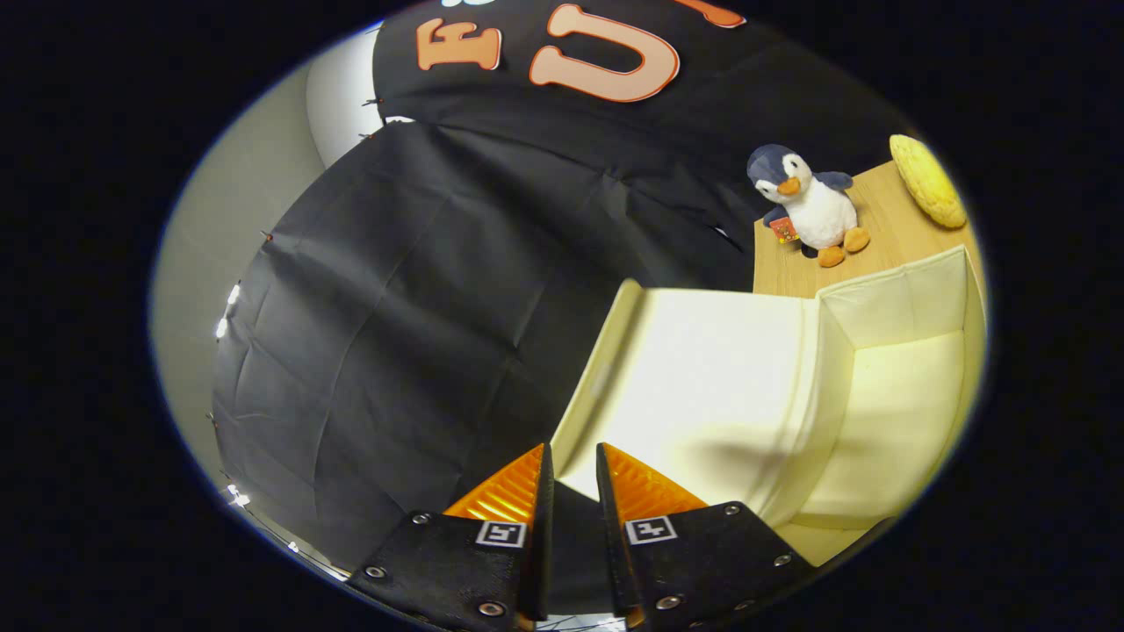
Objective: Open the storage box then place both shoes into the box .Put the left shoe in first, then the right shoe, with the right side of both shoes facing outward in a uniform manner.
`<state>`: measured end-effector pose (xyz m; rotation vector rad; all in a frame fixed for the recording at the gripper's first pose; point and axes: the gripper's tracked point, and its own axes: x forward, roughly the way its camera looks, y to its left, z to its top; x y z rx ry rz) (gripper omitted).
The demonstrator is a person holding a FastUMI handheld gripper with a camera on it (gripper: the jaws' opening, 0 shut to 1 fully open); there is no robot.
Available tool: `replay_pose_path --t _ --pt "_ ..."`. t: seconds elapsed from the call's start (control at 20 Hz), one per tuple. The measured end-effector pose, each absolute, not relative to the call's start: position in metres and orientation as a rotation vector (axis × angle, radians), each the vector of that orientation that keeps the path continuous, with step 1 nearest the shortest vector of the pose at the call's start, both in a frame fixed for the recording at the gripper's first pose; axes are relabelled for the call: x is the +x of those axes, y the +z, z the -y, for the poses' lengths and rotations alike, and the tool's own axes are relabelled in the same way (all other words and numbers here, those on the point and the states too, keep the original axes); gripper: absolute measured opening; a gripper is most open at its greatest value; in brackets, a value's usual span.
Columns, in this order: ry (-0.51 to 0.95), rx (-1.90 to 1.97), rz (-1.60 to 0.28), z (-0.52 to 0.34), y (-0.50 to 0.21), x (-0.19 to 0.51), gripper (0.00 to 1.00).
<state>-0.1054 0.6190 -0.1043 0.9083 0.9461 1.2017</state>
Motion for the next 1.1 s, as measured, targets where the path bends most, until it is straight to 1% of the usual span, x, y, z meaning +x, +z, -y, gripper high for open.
replay_pose_path --t 0.05,0.1,0.15,0.2,0.25,0.3,0.4,0.45,0.5,0.7,0.85,1.1 --pt "1.203 0.872 -0.930 -0.604 -0.107 -0.107 0.31" --pt "1.203 0.844 -0.912 -0.591 -0.110 -0.108 0.41" --pt "1.204 0.817 -0.895 -0.579 -0.113 -0.107 0.49" --pt "1.200 0.779 -0.900 -0.564 -0.122 -0.108 0.62" --pt "1.196 0.754 -0.894 -0.549 -0.128 -0.109 0.65" --pt "1.174 0.730 -0.878 -0.530 -0.133 -0.106 0.73" --pt "1.107 0.673 -0.822 -0.490 -0.144 -0.094 0.79" --pt "1.068 0.646 -0.802 -0.470 -0.152 -0.087 0.81" --pt "1.025 0.613 -0.781 -0.450 -0.161 -0.080 0.85" --pt "0.826 0.448 -0.763 -0.374 -0.210 -0.048 0.95" --pt "0.703 0.353 -0.814 -0.319 -0.261 -0.047 0.96" --pt "0.562 0.228 -0.919 -0.251 -0.340 -0.056 0.97"
